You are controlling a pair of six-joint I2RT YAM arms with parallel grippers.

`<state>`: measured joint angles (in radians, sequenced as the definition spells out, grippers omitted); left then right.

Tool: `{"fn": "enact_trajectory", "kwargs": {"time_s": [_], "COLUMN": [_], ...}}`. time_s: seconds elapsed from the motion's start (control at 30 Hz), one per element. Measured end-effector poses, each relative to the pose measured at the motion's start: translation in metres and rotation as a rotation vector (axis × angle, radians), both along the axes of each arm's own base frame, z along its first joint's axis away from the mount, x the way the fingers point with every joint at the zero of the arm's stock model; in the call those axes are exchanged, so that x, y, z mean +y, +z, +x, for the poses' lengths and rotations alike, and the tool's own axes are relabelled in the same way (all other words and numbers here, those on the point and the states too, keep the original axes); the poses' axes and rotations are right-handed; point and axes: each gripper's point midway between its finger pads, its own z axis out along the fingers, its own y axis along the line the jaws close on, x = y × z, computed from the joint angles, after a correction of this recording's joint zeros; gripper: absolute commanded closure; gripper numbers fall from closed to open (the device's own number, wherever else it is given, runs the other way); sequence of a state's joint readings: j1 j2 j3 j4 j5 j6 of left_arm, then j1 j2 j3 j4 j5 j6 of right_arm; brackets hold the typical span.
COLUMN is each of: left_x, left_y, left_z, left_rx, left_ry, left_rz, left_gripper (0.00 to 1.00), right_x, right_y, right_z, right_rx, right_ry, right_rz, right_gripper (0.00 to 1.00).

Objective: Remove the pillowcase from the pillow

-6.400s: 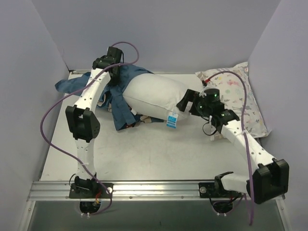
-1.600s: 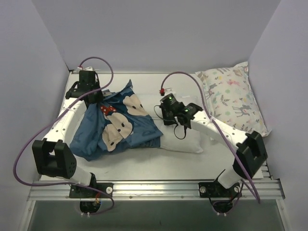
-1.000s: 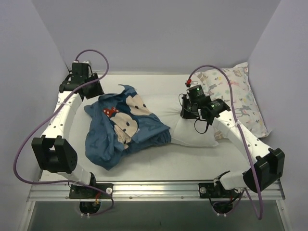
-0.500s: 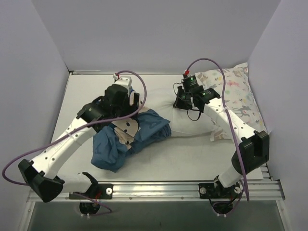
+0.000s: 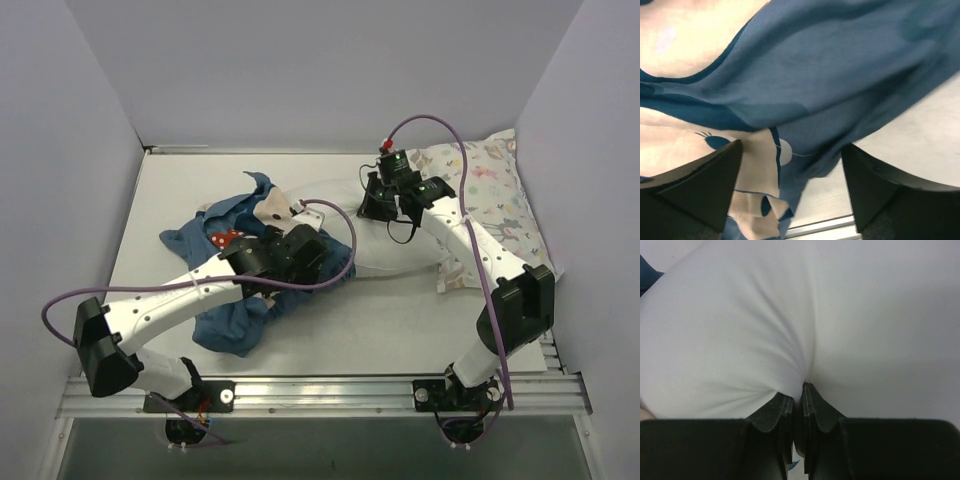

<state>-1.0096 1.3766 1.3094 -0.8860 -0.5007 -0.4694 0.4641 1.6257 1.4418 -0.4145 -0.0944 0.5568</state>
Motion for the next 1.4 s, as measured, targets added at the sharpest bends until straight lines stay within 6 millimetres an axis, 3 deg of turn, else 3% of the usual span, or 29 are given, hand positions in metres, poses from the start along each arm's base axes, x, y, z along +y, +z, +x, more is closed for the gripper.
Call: {"fn": "enact_trajectory", "kwargs": {"time_s": [0.03, 0.13, 0.17, 0.23, 0.27, 0.37, 0.47, 0.57, 0.67, 0.77, 0.9, 1.03, 1.13, 1.33, 1.37, 1.4], "left_x": [0.003, 0.016, 0.018, 0.023, 0.024, 0.03, 0.048, 0.085, 0.135, 0.181, 0.227, 0.267, 0.276, 0.268, 0.267, 0.266], "left_y": [-0.007, -0.023, -0.026, -0.027, -0.026, -0.019, -0.006, 0.014, 0.036, 0.047, 0.043, 0.022, 0.003, -0.025, -0.025, -0.024], "left_z": [0.001, 0.006, 0.006, 0.005, 0.005, 0.005, 0.008, 0.021, 0.041, 0.056, 0.065, 0.07, 0.072, 0.08, 0.082, 0.084], "left_rx": [0.003, 0.009, 0.012, 0.011, 0.007, -0.011, -0.038, -0.078, -0.141, -0.18, -0.17, -0.102, -0.031, 0.052, 0.05, 0.041], "left_ry": [0.014, 0.061, 0.067, 0.077, 0.079, 0.094, 0.157, 0.291, 0.48, 0.631, 0.751, 0.86, 0.912, 0.921, 0.918, 0.917], "left_rz": [0.04, 0.146, 0.168, 0.187, 0.19, 0.187, 0.164, 0.109, 0.019, -0.095, -0.216, -0.347, -0.43, -0.496, -0.497, -0.49], "left_gripper": [0.19, 0.47, 0.75, 0.97, 1.0, 1.0, 1.0, 1.0, 1.0, 1.0, 1.0, 1.0, 1.0, 1.0, 1.0, 1.0], "right_x": [0.0, 0.0, 0.0, -0.001, -0.002, -0.006, -0.017, -0.038, -0.061, -0.071, -0.06, -0.051, -0.048, -0.045, -0.042, -0.037], "right_y": [0.001, 0.006, 0.007, 0.011, 0.013, 0.025, 0.04, 0.061, 0.084, 0.102, 0.107, 0.106, 0.108, 0.105, 0.103, 0.099], "right_z": [0.0, 0.0, 0.001, 0.002, 0.003, 0.005, 0.01, 0.021, 0.029, 0.03, 0.019, 0.009, 0.007, 0.004, 0.001, -0.003], "right_rx": [0.0, -0.002, -0.002, -0.003, -0.004, -0.003, -0.011, -0.036, -0.06, -0.071, -0.043, -0.001, 0.004, -0.013, -0.021, -0.03], "right_ry": [-0.001, 0.001, 0.001, 0.001, 0.001, -0.001, -0.022, -0.07, -0.12, -0.13, -0.077, -0.04, -0.028, 0.016, 0.039, 0.068], "right_rz": [0.0, 0.001, 0.001, -0.002, -0.001, 0.011, 0.022, 0.032, 0.046, 0.082, 0.135, 0.175, 0.195, 0.172, 0.158, 0.133], "right_gripper": [1.0, 1.0, 1.0, 1.0, 1.0, 1.0, 1.0, 1.0, 1.0, 1.0, 1.0, 1.0, 1.0, 1.0, 0.98, 0.89]}}
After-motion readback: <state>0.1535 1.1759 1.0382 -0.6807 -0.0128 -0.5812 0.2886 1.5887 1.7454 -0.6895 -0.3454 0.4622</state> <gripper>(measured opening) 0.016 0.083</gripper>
